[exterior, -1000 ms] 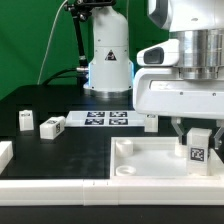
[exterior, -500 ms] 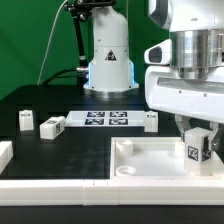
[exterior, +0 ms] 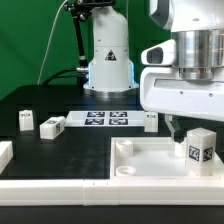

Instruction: Assemble one leg

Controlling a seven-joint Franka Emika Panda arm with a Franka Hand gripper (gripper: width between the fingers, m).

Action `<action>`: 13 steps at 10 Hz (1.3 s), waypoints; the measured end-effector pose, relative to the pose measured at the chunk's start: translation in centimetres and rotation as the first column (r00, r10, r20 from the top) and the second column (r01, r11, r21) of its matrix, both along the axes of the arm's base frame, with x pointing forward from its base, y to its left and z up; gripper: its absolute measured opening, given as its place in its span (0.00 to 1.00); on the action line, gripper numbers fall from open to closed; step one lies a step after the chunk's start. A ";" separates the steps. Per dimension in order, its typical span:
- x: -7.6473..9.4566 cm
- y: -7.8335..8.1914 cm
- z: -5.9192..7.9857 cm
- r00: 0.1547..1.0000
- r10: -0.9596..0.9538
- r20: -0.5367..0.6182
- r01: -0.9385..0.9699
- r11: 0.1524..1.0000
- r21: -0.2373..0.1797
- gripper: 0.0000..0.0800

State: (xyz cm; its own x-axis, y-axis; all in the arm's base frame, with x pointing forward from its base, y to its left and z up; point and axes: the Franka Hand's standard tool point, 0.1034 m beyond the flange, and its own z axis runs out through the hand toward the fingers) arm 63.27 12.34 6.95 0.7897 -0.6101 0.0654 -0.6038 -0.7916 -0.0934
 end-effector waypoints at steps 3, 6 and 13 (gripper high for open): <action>-0.1 0.6 0.0 0.951 0.309 0.006 -0.309 0.951 -0.031 0.81; 0.2 0.0 0.1 0.783 0.622 0.006 -0.620 0.781 -0.077 0.81; 0.3 -0.2 0.2 0.519 0.854 -0.033 -0.850 0.511 -0.130 0.65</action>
Offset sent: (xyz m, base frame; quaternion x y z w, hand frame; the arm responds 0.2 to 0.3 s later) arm 0.0023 0.0146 0.0018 0.0359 -0.0159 -0.2302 0.9724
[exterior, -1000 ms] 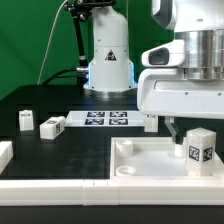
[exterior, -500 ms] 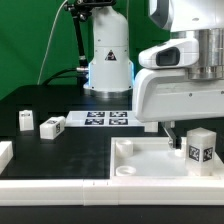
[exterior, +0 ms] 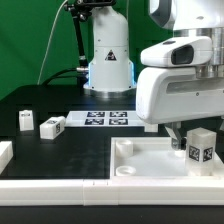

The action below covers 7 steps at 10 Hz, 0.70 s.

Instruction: Assemble one leg

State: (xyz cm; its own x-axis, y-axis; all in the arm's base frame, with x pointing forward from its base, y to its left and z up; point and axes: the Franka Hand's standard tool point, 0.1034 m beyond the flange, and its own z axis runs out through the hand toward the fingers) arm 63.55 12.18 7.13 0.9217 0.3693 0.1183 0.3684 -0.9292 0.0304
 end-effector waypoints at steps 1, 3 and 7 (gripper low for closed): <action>0.0 0.0 0.0 1.000 -0.026 -0.001 0.026 1.000 0.003 0.65; 0.0 0.0 0.0 1.000 -0.029 -0.001 0.029 1.000 0.004 0.36; 0.0 -0.1 0.0 0.901 -0.434 -0.021 0.434 0.899 0.055 0.36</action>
Offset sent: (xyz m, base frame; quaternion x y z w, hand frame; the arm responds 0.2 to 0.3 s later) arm 0.0000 0.0000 0.0000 0.0000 0.0000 0.2377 0.9713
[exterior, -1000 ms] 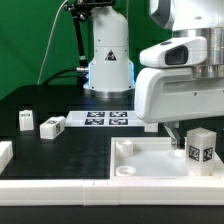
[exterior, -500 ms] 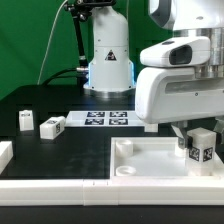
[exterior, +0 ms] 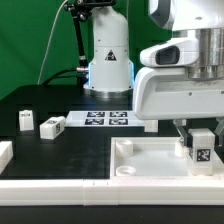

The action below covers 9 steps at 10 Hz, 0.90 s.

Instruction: Assemble one leg

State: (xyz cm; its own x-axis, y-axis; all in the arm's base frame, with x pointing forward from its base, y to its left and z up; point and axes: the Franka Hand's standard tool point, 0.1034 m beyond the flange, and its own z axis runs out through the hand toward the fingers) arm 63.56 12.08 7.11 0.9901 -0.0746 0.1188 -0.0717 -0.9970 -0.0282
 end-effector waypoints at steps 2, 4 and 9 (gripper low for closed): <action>0.0 -0.2 0.0 0.968 -0.253 -0.010 0.253 0.967 0.039 0.36; -0.1 -0.8 -0.1 0.907 -0.422 -0.014 0.422 0.906 0.036 0.37; -0.5 -3.0 0.0 0.767 -0.642 -0.010 0.642 0.767 0.002 0.38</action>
Offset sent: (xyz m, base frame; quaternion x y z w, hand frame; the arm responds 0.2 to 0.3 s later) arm -0.0049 0.0032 0.0001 -0.0021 0.0027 0.3072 0.9516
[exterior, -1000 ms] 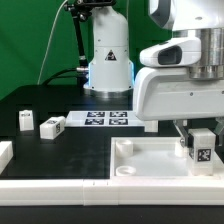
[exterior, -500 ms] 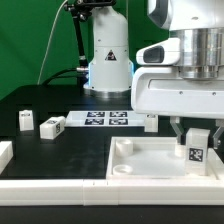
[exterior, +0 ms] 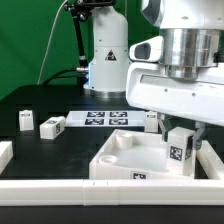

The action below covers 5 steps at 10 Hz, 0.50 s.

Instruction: Assemble one leg

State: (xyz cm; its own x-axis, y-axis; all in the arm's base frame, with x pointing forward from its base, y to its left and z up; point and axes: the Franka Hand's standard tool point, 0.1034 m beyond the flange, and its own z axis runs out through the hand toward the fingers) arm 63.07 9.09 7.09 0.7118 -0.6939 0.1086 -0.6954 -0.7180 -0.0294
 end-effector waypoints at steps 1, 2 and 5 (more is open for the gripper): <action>0.0 0.0 0.0 1.000 0.000 0.001 0.000 1.000 0.001 0.54; 0.0 0.1 0.0 1.000 0.001 0.000 -0.001 1.000 0.001 0.70; 0.0 0.1 0.0 1.000 0.001 0.001 -0.001 1.000 0.001 0.81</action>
Offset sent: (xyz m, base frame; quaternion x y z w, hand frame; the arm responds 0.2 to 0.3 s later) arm 0.0000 0.0000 0.0000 0.0000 0.0000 0.0000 1.0000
